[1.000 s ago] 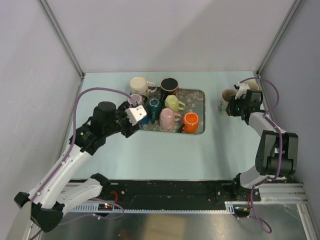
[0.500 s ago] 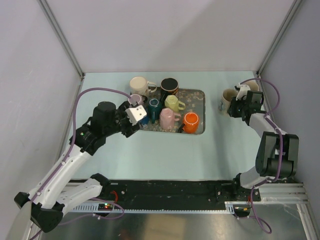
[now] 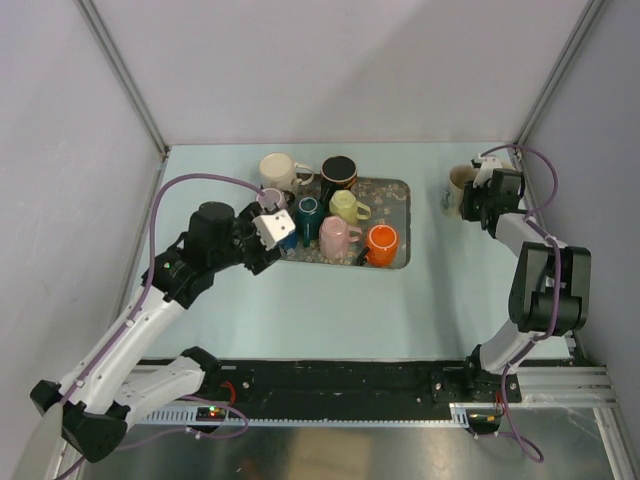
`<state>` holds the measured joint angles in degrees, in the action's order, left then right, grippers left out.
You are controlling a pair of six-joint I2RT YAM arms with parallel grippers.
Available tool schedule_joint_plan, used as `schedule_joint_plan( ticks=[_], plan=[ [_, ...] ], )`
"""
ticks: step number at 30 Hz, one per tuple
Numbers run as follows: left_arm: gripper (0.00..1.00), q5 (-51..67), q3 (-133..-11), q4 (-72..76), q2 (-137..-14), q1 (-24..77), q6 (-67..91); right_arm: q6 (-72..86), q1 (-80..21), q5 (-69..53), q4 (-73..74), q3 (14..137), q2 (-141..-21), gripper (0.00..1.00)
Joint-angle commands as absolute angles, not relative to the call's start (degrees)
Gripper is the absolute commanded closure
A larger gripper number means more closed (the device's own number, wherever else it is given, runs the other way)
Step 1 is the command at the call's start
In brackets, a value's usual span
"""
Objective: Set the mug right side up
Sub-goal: Place the cup at the center of the board, then move the cup to the tray.
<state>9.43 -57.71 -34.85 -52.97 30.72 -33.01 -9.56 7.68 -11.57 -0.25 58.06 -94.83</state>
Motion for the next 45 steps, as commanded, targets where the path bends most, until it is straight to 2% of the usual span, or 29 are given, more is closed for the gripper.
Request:
schedule_joint_plan(
  ticks=[1, 10, 18, 21, 26, 32, 36, 39, 45],
  plan=[
    [0.28, 10.08, -60.02, -33.55, -53.56, 30.41, -33.02, -8.99, 7.46, -8.74, -7.67, 63.28, -96.37, 1.00],
    [0.28, 9.47, -60.61, -33.54, -54.27, 30.41, -32.56, -8.13, 7.00, -4.81, -9.02, 64.91, -98.56, 0.99],
    [0.28, 9.63, -61.15, -33.51, -54.50, 30.41, -32.68, -7.72, 6.39, -5.36, -7.06, 64.94, -97.32, 0.70],
    [0.27, 10.05, -61.34, -33.52, -54.38, 30.41, -32.88, -6.82, 5.93, -4.68, -5.41, 64.92, -95.53, 0.55],
    [0.27, 10.69, -61.72, -33.57, -53.78, 30.40, -32.97, -4.51, 5.72, -4.37, 3.39, 65.71, -90.04, 0.36],
    [0.26, 10.86, -60.00, -32.90, -53.48, 30.41, -31.40, -3.22, 6.18, -9.46, 16.26, 66.55, -82.26, 0.30],
    [0.12, 9.59, -58.32, -30.01, -53.63, 30.40, -24.73, -3.80, 4.75, -12.34, 19.01, 66.53, -77.73, 0.23],
    [0.09, 9.86, -57.82, -28.21, -53.96, 30.33, -18.46, -7.21, 0.48, -15.78, 18.61, 66.53, -75.89, 0.19],
    [0.07, 8.88, -59.58, -27.53, -56.04, 30.35, -15.37, -17.41, -10.64, -23.14, 18.63, 66.81, -77.36, 0.13]
  ],
)
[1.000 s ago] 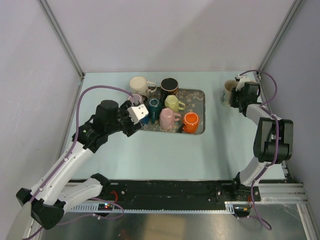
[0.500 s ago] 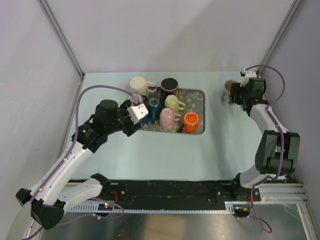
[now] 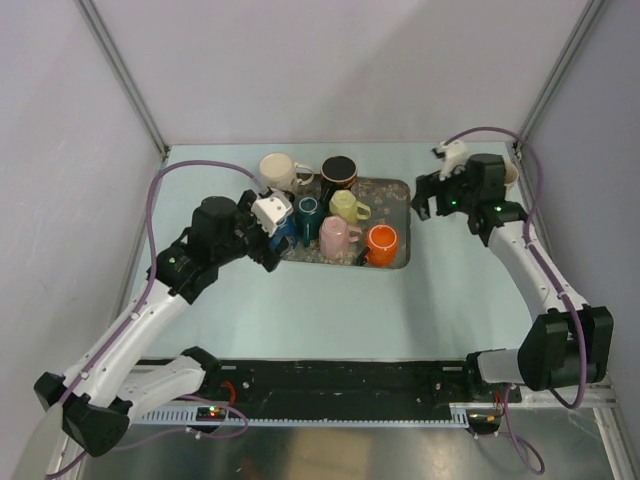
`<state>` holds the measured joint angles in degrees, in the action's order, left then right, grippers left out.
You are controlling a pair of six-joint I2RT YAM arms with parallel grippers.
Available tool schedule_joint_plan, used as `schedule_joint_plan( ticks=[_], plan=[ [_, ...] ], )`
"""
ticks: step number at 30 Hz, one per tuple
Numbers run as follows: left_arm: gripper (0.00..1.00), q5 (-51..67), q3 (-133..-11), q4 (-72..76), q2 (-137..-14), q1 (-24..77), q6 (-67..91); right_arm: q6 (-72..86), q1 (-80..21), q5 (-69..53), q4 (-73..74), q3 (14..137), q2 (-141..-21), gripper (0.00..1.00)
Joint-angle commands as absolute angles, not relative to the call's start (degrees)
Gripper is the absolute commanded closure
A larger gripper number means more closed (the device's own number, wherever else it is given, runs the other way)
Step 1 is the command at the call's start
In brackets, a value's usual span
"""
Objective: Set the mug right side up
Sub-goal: Move the cup to the tray.
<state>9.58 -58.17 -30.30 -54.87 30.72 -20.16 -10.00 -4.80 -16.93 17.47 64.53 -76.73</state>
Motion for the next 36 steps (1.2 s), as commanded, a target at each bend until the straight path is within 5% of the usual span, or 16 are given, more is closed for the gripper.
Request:
schedule_joint_plan(
  ticks=[1, 11, 36],
  plan=[
    [0.07, 8.48, -59.85, -27.61, -56.23, 30.38, -15.15, -17.76, -12.22, -22.87, 18.45, 67.24, -77.92, 0.12],
    [0.06, 5.81, -60.47, -27.62, -55.87, 30.32, -19.83, -2.92, -22.38, -13.27, 13.88, 81.19, -92.67, 0.01],
    [0.00, 5.36, -58.87, -28.15, -53.46, 24.26, -19.88, 3.00, -28.15, 4.92, 11.24, 105.35, -119.56, 0.04]
  ],
)
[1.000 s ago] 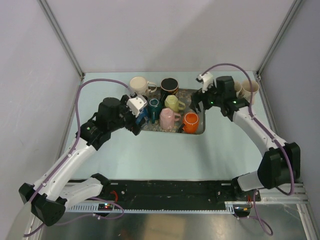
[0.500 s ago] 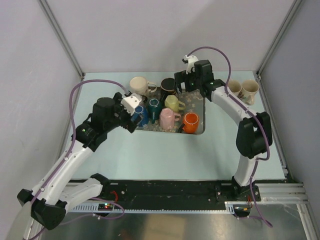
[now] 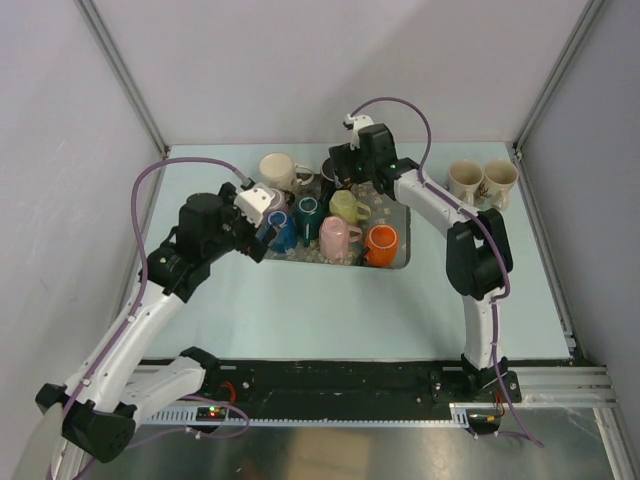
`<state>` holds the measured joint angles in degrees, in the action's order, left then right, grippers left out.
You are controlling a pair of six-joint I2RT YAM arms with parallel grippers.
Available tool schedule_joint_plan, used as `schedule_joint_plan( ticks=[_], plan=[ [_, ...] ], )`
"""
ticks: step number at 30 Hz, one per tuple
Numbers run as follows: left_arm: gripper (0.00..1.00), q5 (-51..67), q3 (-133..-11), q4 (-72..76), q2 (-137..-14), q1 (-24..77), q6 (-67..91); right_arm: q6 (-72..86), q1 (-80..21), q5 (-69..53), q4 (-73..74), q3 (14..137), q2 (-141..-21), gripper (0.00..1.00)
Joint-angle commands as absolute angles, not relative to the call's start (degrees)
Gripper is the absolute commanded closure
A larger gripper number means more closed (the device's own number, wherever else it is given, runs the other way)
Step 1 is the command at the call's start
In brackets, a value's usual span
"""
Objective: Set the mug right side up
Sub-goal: Move the cup to the tray.
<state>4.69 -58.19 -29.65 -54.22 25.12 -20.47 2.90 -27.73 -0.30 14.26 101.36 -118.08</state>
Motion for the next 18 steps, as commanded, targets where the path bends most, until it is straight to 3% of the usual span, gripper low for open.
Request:
schedule_joint_plan(
  ticks=[1, 5, 11, 18],
  plan=[
    [0.00, 5.36, -58.88, -28.14, -53.49, 24.04, -19.87, 2.91, -28.23, 5.18, 10.98, 105.50, -119.81, 0.04],
    [0.00, 4.45, -59.17, -28.27, -53.58, 23.15, -19.50, -1.90, -29.48, 2.01, 7.64, 104.84, -119.14, 0.06],
    [0.00, 3.13, -64.64, -30.00, -55.98, 19.06, -8.92, -16.40, -30.34, -16.73, 9.73, 107.56, -118.62, 0.14],
    [0.00, 5.86, -69.51, -31.36, -60.37, 18.31, -5.39, -19.93, -31.48, -8.26, 9.39, 107.52, -119.97, 0.10]
  ],
)
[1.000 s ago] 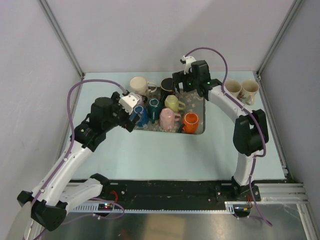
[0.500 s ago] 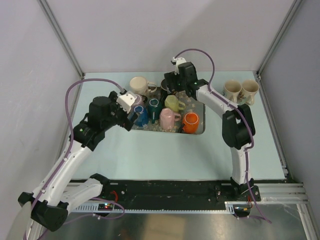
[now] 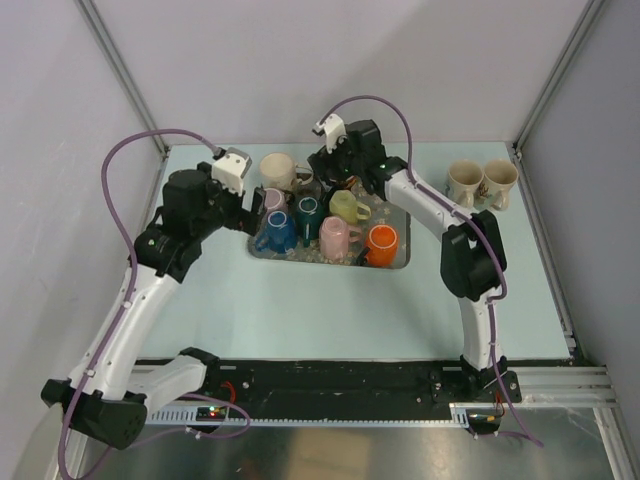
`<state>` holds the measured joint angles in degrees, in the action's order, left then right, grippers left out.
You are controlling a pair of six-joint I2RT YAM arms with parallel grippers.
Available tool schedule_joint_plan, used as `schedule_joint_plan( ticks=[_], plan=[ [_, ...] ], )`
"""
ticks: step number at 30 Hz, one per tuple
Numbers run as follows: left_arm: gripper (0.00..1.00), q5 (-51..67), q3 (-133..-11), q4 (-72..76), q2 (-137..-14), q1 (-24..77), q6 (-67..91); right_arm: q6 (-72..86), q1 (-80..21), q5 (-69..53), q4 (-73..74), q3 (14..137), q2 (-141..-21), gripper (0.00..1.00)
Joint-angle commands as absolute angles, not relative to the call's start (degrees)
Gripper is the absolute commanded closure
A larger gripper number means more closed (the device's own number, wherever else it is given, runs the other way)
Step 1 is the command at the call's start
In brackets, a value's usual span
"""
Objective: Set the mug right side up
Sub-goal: Move the cup to the tray.
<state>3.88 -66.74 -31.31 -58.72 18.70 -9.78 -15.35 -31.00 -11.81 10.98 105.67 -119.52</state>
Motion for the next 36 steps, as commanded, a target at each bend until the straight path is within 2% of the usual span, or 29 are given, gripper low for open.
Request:
schedule_joint_plan(
  ticks=[1, 7, 19, 36],
  plan=[
    [0.00, 5.96, -69.51, -31.37, -60.59, 18.30, -5.16, -20.07, -31.21, -7.25, 9.27, 107.42, -120.32, 0.10],
    [0.00, 6.61, -67.76, -31.38, -59.08, 18.34, -5.50, -18.36, -28.63, -1.38, 6.73, 106.23, -122.22, 0.14],
    [0.00, 7.00, -65.90, -31.37, -57.51, 18.35, -6.75, -18.64, -25.74, 4.47, 5.07, 104.26, -124.90, 0.17],
    [0.00, 8.79, -65.16, -31.27, -58.05, 18.35, -6.72, -22.44, -19.24, 6.39, 4.05, 95.90, -120.34, 0.21]
  ],
)
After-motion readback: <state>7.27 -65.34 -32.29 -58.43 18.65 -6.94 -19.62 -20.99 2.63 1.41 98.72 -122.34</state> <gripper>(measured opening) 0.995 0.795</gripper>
